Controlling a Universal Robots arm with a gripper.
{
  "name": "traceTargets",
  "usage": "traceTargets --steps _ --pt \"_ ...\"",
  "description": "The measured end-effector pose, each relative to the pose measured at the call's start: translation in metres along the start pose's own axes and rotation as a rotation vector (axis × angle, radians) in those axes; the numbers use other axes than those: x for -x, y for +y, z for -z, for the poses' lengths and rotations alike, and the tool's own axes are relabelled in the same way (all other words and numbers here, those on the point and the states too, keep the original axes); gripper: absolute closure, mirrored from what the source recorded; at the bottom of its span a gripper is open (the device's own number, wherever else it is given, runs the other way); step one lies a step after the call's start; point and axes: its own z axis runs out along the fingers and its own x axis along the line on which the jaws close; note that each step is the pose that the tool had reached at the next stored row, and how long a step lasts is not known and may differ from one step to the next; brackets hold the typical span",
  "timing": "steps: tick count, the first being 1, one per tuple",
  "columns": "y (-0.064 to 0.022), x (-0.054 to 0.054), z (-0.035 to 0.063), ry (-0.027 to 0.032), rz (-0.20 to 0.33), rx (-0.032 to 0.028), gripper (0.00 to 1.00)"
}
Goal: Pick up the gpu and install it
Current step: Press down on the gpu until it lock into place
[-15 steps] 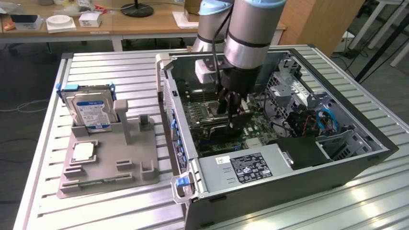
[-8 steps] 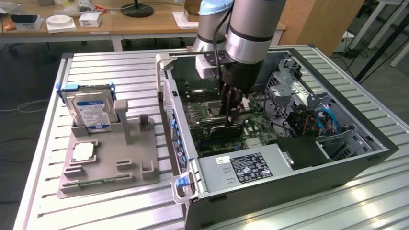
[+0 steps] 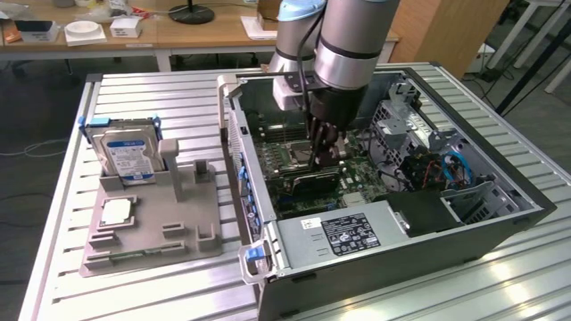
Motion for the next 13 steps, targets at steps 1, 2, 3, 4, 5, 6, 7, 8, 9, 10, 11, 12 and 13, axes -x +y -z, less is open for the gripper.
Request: traceTargets --steps 1,2,3,4,5,6,7,8,9,10,11,12,13 --pt "0.0 0.0 -0.0016 0.0002 0.0 0.0001 0.89" --pt "0.0 0.0 -0.0033 0.0003 0.0 0.0001 0.89" --pt "0.0 0.0 -0.0052 0.0002 0.0 0.0001 0.89" --pt "-0.0001 0.0 -0.0069 0.0003 0.0 0.0001 0.89" --pt "-0.0001 0.0 -0.0087 0.0003 0.0 0.0001 0.89" --pt "-0.0001 0.0 -0.0108 0.0002 0.0 0.0 0.89" --pt "-0.0001 0.0 -0.0125 0.0002 0.0 0.0 0.89" --pt "-0.0001 0.0 -0.0143 0.0002 0.0 0.0001 0.89" --pt "-0.0001 0.0 -0.0161 0.0003 0.0 0.0001 0.89" --pt "-0.0001 0.0 -0.0179 0.0002 0.0 0.0001 0.89" --pt "-0.0001 0.0 -0.0197 0.0002 0.0 0.0 0.89" --pt "-0.0001 0.0 -0.0215 0.0003 0.0 0.0001 0.89" --pt "-0.0001 0.0 -0.0235 0.0003 0.0 0.0001 0.89"
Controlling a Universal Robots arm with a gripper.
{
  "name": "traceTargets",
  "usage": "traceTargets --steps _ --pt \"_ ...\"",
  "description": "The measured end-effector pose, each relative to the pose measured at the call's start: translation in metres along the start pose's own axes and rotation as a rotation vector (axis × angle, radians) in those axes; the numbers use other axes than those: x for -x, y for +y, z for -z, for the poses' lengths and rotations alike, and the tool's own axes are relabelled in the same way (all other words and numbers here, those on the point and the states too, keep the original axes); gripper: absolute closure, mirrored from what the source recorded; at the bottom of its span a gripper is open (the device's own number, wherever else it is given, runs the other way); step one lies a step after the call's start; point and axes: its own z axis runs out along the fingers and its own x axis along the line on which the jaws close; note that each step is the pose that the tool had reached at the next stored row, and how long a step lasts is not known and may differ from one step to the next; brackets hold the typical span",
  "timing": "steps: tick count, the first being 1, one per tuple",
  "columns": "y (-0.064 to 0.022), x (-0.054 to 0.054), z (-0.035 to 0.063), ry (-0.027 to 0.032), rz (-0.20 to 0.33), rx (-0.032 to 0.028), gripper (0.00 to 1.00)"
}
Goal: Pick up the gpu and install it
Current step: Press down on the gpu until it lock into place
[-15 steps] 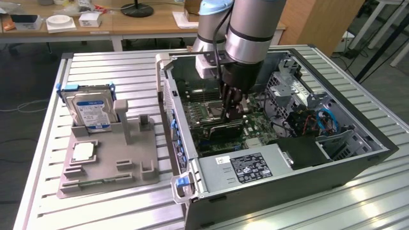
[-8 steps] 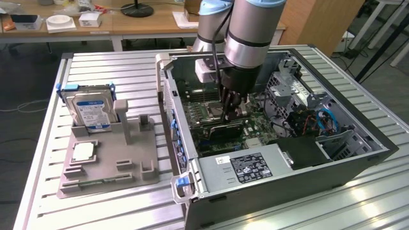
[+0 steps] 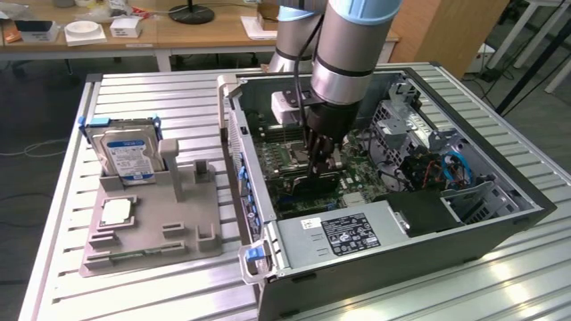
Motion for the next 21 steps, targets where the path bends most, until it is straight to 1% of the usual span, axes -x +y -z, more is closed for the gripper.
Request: traceTargets --steps 1,4,7,8,10,16,21 --pt "0.0 0.0 -0.0012 0.0012 0.0 0.0006 0.89" --pt "0.0 0.0 -0.003 0.0023 0.0 0.0008 0.89" --pt "0.0001 0.0 -0.0036 0.0009 0.0 0.0 0.89" --pt "-0.0001 0.0 -0.0012 -0.0023 0.0 -0.0019 0.89" --pt "0.0001 0.0 0.0087 0.0 0.0 0.0001 0.89" --pt "-0.0011 0.0 0.0363 0.0003 -0.001 0.0007 0.89" --pt "-0.0072 0.0 0.0591 0.0004 -0.001 0.0016 0.89"
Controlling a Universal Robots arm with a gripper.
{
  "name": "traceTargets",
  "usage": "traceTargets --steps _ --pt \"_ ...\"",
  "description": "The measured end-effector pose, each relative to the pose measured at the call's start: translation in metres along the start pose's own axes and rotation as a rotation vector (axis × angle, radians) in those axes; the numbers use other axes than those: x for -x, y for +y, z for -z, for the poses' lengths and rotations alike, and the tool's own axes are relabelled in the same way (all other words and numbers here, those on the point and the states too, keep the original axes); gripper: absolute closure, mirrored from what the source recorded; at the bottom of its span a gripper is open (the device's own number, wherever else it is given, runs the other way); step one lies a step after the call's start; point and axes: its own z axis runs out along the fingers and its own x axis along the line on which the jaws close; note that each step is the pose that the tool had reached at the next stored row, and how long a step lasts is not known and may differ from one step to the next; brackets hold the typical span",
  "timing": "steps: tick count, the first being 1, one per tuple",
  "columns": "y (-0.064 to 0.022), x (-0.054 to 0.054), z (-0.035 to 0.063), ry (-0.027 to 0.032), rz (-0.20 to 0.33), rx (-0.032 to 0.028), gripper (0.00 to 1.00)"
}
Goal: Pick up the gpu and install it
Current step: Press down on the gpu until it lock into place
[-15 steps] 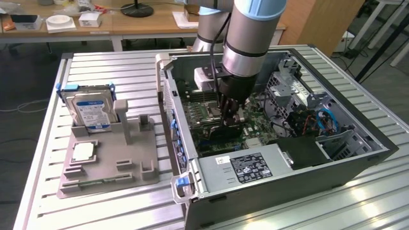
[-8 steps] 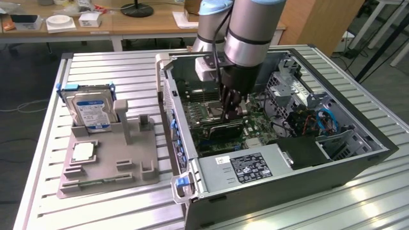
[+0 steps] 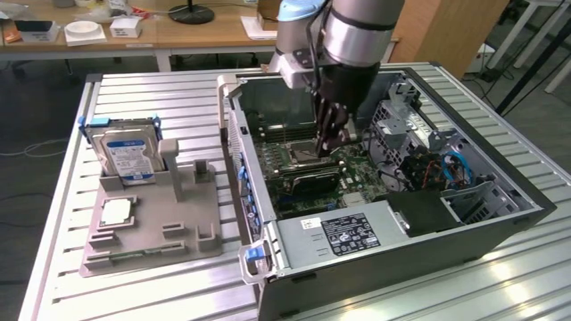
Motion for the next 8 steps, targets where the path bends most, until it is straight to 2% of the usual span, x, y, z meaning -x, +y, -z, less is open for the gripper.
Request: traceTargets --steps 3,8 --pt "-0.0034 -0.0001 0.0125 0.0 0.0 0.0012 0.89" --pt "-0.0034 -0.0001 0.0125 -0.0001 0.0 0.0013 0.89"
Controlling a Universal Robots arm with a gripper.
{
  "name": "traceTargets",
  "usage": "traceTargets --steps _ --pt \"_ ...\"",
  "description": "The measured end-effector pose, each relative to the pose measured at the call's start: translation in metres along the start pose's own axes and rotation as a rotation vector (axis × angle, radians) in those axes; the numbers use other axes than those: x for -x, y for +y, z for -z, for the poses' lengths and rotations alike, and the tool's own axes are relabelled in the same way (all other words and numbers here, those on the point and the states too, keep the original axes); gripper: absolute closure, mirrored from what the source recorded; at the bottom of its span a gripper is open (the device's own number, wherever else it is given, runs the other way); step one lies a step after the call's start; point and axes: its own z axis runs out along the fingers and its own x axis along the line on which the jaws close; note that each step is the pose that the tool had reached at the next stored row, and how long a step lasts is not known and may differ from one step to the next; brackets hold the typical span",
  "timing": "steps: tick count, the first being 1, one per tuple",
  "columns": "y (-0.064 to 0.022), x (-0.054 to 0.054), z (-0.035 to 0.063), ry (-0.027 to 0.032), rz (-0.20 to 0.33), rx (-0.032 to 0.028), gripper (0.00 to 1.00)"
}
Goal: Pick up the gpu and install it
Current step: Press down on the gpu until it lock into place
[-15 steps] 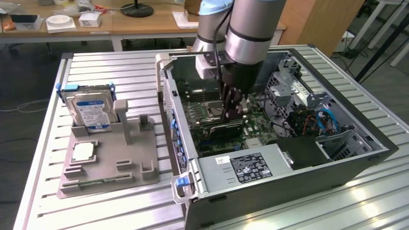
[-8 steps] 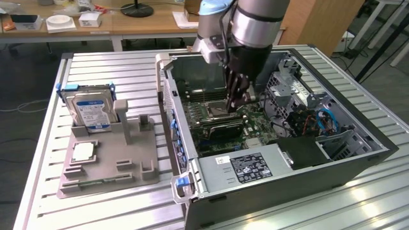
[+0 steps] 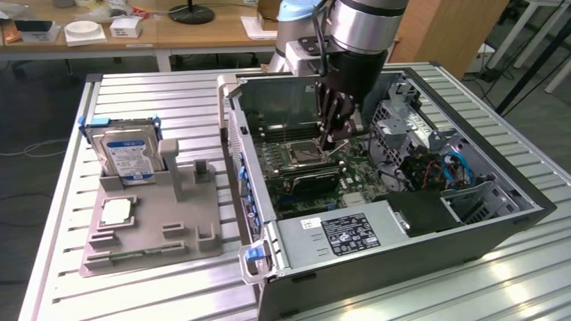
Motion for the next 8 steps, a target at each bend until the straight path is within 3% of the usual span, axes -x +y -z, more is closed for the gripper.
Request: traceTargets --steps 8 --pt "0.0 0.0 0.0 0.0 0.0 0.0 0.89"
